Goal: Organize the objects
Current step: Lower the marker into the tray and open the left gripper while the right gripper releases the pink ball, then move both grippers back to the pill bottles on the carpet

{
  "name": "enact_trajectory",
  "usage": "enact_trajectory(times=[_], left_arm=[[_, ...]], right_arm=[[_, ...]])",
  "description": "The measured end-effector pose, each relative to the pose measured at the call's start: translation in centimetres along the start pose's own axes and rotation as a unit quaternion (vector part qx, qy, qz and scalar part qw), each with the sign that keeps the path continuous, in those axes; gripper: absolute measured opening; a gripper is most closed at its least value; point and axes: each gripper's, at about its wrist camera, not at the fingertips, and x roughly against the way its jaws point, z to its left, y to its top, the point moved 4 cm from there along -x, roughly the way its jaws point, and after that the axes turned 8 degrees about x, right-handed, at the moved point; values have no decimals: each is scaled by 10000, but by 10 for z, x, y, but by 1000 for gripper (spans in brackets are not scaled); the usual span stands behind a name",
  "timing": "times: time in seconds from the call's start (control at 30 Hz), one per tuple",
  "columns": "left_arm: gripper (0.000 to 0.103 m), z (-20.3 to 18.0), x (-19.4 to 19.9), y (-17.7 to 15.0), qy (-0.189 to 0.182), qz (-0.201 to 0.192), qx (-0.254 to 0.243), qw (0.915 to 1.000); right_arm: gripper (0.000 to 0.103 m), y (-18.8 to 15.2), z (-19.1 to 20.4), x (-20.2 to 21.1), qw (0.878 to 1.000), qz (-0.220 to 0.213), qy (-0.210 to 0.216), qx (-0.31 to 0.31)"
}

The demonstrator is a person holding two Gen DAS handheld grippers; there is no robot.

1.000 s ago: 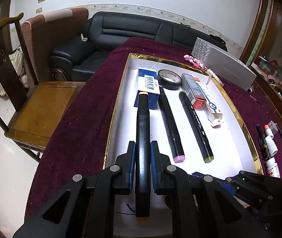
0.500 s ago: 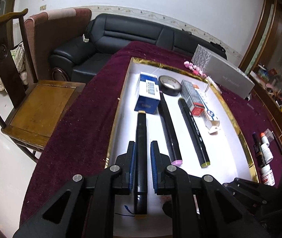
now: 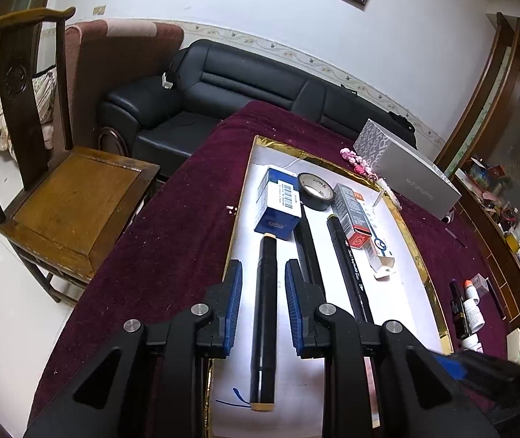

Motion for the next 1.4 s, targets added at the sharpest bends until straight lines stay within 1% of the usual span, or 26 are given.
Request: enact_trajectory(times=[0.13, 0.23, 0.33, 0.47, 0.63, 0.7, 0.73, 0.77, 0.87, 0.9, 0.93, 0.97, 1.03, 1.17, 1.23, 1.27, 1.3, 1.4], left_arm=[[20, -6, 2, 0, -92, -53, -46, 9999], [20, -12, 5, -1, -39, -78, -114, 9999], [20, -20, 9, -3, 16, -104, -183, 9998], [20, -41, 18, -13, -135, 93, -321, 9993], [20, -91, 29, -39, -494, 523, -690, 9950], [20, -119, 28, -58, -708, 898, -853, 9898], [20, -132, 27, -65, -788, 1064, -908, 9870], [20, -148, 25, -77, -909, 1263, -980, 9829], [20, -194, 17, -110, -1343, 1926, -1106, 9657], [20, -210, 12, -121, -1396, 2141, -1160, 9598], [20, -221, 8, -129, -1423, 2261, -1186, 9563], [20, -233, 4, -137, -1405, 2368, -1198, 9538], [20, -251, -3, -147, -1257, 2464, -1236, 9530], [20, -273, -23, -157, -976, 2586, -1152, 9541], [25, -282, -31, -160, -906, 2576, -1136, 9553], [27, -288, -36, -162, -822, 2548, -1198, 9560], [31, -291, -40, -164, -793, 2520, -1264, 9561], [32, -298, -53, -174, -555, 2417, -1606, 9553]], right_arm=[[50, -1, -13, 24, 9997, -163, -33, -153], [50, -3, -25, 40, 9992, -260, -21, -308], [53, -5, -37, 53, 9985, -366, -91, -409], [52, -9, -55, 75, 9963, -571, -148, -620], [52, -18, -104, 112, 9894, -850, -591, -1019], [52, -23, -127, 126, 9849, -925, -763, -1247], [52, -28, -143, 136, 9813, -946, -919, -1399], [52, -30, -155, 143, 9784, -990, -1038, -1492], [53, -41, -190, 163, 9661, -1187, -1418, -1802], [53, -45, -201, 168, 9617, -1249, -1528, -1903], [53, -51, -211, 171, 9575, -1299, -1616, -2004], [53, -56, -219, 172, 9545, -1317, -1672, -2087], [53, -67, -232, 173, 9510, -1316, -1658, -2256], [53, -68, -239, 175, 9488, -1406, -1290, -2516], [53, -66, -240, 177, 9478, -1458, -1262, -2541], [53, -67, -241, 176, 9477, -1457, -1241, -2556], [53, -67, -240, 175, 9477, -1424, -1212, -2585], [53, -76, -249, 174, 9475, -1221, -1216, -2694]])
